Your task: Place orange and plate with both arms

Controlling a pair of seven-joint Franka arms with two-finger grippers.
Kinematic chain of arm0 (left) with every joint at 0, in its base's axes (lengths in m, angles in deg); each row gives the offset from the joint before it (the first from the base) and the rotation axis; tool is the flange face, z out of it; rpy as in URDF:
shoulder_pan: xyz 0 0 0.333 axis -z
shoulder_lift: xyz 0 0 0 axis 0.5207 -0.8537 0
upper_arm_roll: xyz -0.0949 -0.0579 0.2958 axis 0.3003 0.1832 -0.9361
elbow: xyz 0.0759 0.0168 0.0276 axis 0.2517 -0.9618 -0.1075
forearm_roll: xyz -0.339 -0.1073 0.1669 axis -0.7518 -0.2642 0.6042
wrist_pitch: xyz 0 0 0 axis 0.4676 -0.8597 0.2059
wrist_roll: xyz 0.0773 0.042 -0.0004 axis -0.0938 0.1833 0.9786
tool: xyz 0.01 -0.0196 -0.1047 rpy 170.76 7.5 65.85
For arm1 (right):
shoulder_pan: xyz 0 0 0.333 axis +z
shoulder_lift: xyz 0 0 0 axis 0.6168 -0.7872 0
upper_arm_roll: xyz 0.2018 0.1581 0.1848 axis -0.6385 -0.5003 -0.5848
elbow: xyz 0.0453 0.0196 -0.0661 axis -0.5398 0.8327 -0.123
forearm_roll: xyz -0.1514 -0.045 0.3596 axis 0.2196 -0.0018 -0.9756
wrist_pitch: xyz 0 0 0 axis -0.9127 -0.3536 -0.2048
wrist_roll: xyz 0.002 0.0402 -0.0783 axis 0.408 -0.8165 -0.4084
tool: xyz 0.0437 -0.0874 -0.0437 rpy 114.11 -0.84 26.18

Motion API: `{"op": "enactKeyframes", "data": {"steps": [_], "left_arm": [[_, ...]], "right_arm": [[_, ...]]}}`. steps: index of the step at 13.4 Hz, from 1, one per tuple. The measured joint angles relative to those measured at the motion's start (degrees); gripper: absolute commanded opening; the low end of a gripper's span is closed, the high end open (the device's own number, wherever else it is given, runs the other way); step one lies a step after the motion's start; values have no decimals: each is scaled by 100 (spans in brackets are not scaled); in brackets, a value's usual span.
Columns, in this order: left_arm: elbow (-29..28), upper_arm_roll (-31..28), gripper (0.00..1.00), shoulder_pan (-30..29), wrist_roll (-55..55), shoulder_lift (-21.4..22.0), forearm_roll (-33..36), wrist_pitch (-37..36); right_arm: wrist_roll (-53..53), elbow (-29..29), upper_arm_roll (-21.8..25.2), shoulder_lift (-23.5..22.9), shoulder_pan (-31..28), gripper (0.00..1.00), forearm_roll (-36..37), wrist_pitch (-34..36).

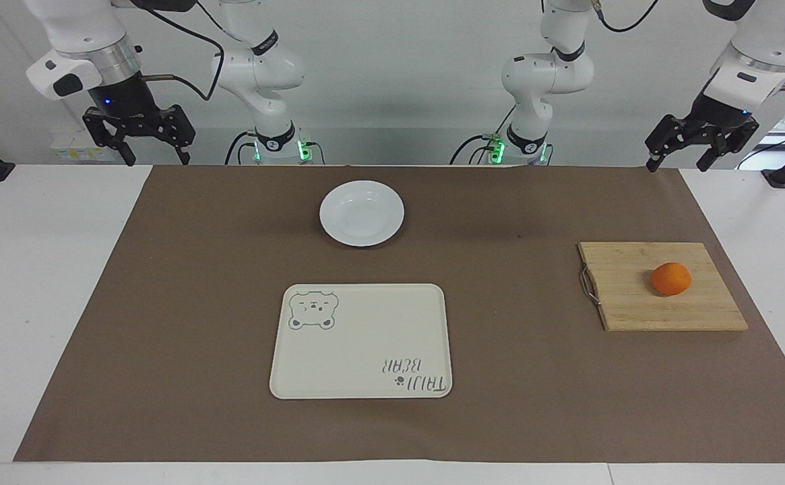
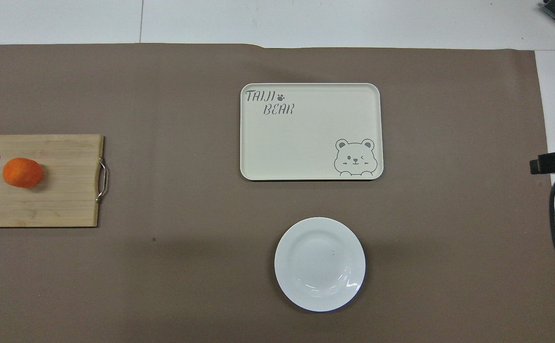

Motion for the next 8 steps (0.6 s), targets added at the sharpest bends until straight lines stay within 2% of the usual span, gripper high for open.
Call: {"op": "enactKeyframes", "data": {"steps": [2, 5, 8], "left_arm": [[-316, -9, 100, -227, -251, -29, 0, 383], [-980, -20, 100, -534, -651, -133, 0, 1329], [-1351, -25, 100, -815, -977, -418, 0, 1927]], "right_arm": [[0, 0, 0, 0, 0, 100, 0, 0], [0, 0, 0, 0, 0, 100, 0, 0], [0, 0, 0, 0, 0, 100, 0, 0]]}}
